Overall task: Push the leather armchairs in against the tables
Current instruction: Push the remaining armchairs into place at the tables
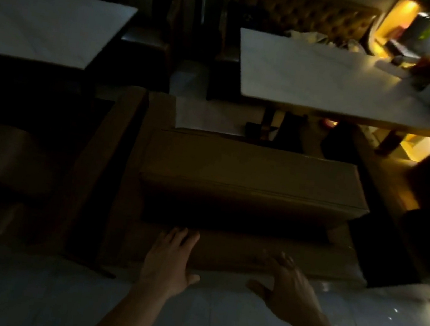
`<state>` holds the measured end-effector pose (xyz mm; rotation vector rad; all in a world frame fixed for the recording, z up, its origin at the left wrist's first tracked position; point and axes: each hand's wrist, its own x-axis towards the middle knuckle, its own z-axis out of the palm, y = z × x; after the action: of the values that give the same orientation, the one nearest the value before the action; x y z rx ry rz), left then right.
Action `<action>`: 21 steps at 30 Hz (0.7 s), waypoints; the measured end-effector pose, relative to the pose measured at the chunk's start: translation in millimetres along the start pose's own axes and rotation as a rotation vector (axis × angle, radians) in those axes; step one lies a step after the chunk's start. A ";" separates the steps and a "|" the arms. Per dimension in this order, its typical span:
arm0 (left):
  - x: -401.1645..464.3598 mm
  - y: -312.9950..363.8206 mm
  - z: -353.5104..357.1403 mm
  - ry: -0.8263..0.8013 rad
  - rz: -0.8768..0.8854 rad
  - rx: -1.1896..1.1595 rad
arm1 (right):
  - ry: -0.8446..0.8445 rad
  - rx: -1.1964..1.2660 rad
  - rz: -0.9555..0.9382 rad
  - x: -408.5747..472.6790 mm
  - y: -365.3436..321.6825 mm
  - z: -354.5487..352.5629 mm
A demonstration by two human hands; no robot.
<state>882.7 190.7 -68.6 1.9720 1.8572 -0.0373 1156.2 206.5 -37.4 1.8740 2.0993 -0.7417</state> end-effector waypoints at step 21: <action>-50.1 266.0 -88.9 -0.237 0.286 0.005 | 0.281 0.113 0.180 -191.9 175.6 -101.5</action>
<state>1108.5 169.0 103.7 2.1152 1.4182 -0.1812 1373.3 103.0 104.6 2.3110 2.0416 -0.5964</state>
